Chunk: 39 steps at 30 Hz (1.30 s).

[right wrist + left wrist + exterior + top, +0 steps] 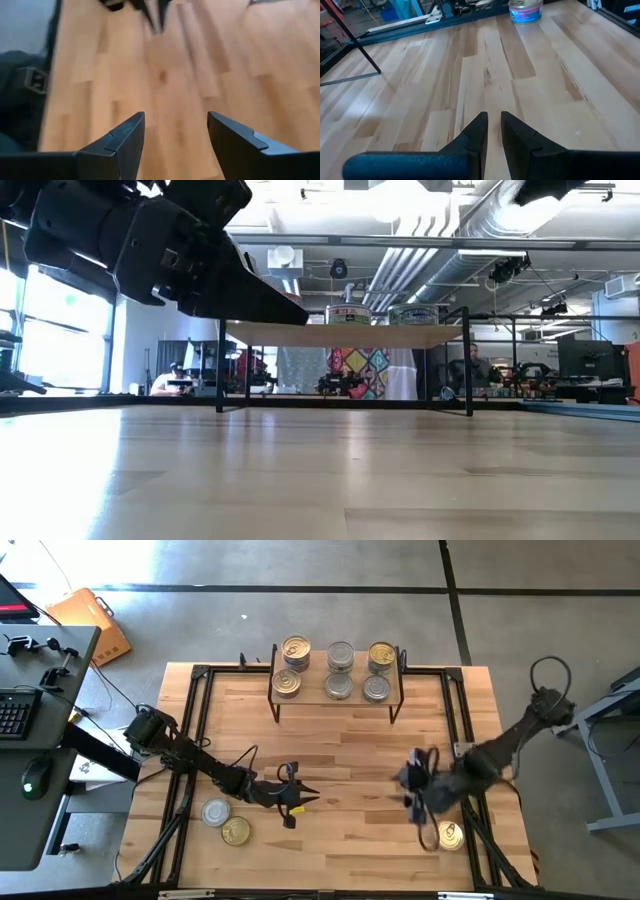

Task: Stack canned seafood by type on shelf
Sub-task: Stack the blue pink tuna can on top of the other blue pink tuna can on the shelf

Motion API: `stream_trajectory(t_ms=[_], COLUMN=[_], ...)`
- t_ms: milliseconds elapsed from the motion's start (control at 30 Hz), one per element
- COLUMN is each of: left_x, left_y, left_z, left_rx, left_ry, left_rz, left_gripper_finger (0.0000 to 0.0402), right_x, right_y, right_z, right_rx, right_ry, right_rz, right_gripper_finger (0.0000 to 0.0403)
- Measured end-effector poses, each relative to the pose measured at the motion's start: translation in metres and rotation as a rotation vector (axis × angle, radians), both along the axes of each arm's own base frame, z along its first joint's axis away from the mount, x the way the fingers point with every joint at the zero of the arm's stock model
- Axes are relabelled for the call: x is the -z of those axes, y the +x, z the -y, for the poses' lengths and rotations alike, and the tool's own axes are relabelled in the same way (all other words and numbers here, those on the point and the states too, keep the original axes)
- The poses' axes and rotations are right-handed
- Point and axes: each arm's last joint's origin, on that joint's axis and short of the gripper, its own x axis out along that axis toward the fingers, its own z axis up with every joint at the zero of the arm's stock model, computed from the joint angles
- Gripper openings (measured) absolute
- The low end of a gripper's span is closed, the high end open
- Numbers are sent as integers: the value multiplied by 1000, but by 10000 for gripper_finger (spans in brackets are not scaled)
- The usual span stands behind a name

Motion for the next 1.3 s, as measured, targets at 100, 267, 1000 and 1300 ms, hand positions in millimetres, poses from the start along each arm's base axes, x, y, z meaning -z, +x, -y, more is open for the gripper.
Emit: stream_trajectory(t_ms=[100, 267, 1000, 1300], left_x=[-1, -2, -3, -3], left_y=[0, 0, 0, 0], left_z=[1, 1, 3, 3], left_rx=[-1, -8, -1, 0], left_ry=[-16, -39, -49, -49], left_rz=[16, 21, 35, 36], left_gripper_finger=[43, 43, 43, 43], right_x=[8, 29, 96, 119], right_y=[-9, -13, -48, -28], right_z=[-24, -54, -100, -100], right_rx=[24, 55, 562, 430], right_ry=[56, 103, 281, 191], right_rz=[-7, -77, -1002, -1001], right_gripper_finger=[208, 208, 145, 18])
